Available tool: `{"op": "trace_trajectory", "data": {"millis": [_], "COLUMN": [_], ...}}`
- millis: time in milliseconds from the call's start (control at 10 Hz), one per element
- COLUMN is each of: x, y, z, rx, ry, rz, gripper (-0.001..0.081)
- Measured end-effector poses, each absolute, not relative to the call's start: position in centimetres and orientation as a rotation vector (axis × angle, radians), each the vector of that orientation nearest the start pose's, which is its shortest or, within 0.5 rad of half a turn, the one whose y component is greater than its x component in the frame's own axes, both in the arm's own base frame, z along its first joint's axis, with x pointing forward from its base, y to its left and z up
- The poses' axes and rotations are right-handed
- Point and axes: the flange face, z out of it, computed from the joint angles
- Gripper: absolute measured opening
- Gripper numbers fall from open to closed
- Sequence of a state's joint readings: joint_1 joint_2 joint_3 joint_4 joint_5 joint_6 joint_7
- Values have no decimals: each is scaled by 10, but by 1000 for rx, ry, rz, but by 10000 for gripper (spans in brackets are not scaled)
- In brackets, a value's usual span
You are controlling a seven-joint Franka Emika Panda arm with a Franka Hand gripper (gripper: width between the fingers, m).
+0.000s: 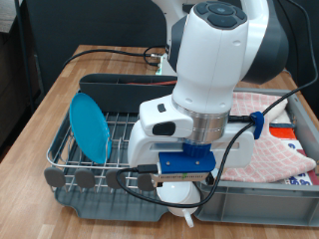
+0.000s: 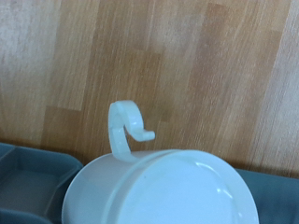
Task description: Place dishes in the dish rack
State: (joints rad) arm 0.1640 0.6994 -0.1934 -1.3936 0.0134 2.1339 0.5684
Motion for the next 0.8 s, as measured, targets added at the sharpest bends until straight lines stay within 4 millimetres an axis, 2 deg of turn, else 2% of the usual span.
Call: {"op": "trace_trajectory", "data": {"millis": [400,800], "x": [732,726], "y": [15,25], "z": [346,377], "rx": [-3124,-3116], "ry": [902,901], "rz": [20,20], "gripper": [802,802]}}
